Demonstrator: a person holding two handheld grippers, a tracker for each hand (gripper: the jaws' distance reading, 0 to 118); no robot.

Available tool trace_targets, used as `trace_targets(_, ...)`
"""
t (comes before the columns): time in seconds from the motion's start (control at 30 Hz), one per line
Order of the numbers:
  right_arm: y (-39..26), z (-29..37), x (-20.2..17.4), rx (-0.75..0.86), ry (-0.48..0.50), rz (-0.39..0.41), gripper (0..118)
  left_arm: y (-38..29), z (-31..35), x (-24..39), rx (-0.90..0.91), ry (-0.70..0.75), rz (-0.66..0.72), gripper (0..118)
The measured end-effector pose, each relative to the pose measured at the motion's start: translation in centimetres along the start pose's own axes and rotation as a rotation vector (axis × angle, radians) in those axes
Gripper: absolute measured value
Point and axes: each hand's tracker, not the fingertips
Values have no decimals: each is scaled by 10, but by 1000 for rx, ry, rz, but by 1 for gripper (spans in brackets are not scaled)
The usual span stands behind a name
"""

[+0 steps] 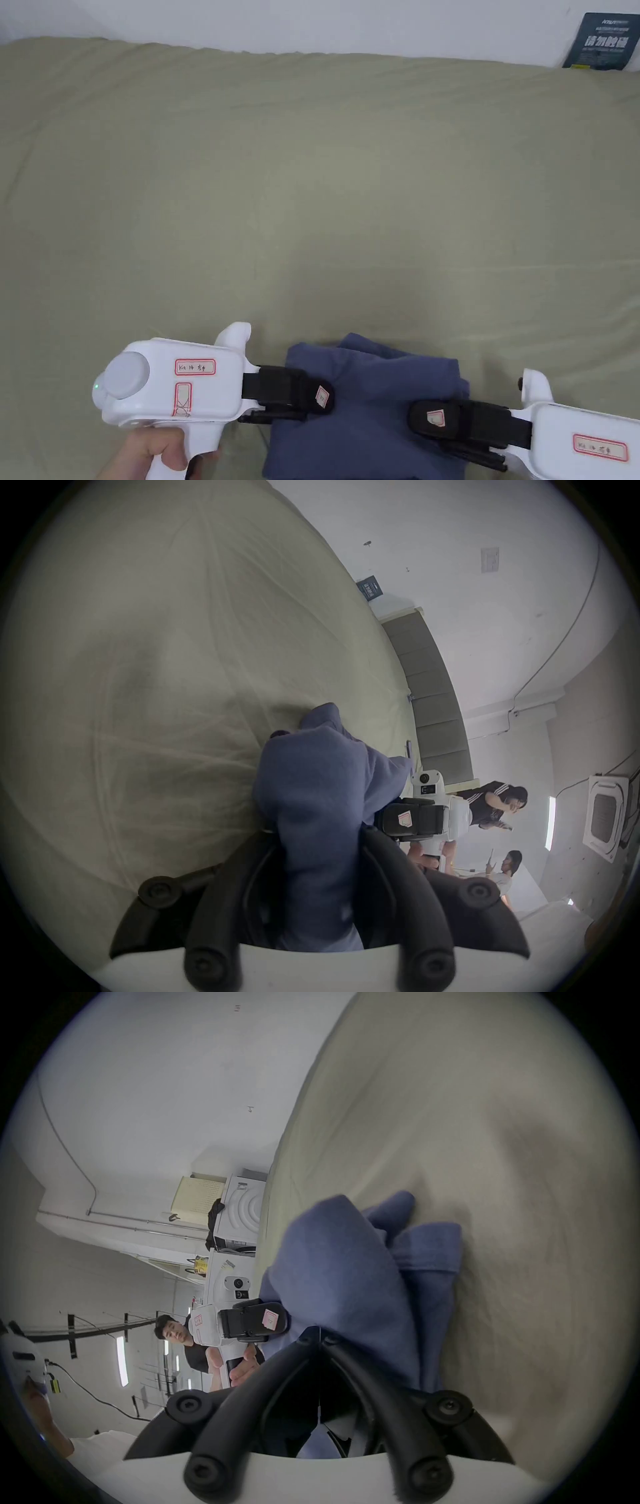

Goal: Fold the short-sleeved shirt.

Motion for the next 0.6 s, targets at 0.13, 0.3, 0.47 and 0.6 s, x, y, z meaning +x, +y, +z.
trace_targets(0.13, -1, 17, -34, 61, -44, 98, 0, 10, 34, -3, 8, 14, -5, 25)
trace_targets(0.3, -2, 33, -64, 129, -54, 153, 0, 29, 125, -30, 77, 138, 6, 25)
trace_targets(0.47, 3, 35, -74, 162, -77, 177, 0, 61, 233, -77, 166, 322, 47, 25)
trace_targets(0.6, 9, 31, -68, 197, -98, 155, 0, 93, 288, -115, 149, 389, 90, 25)
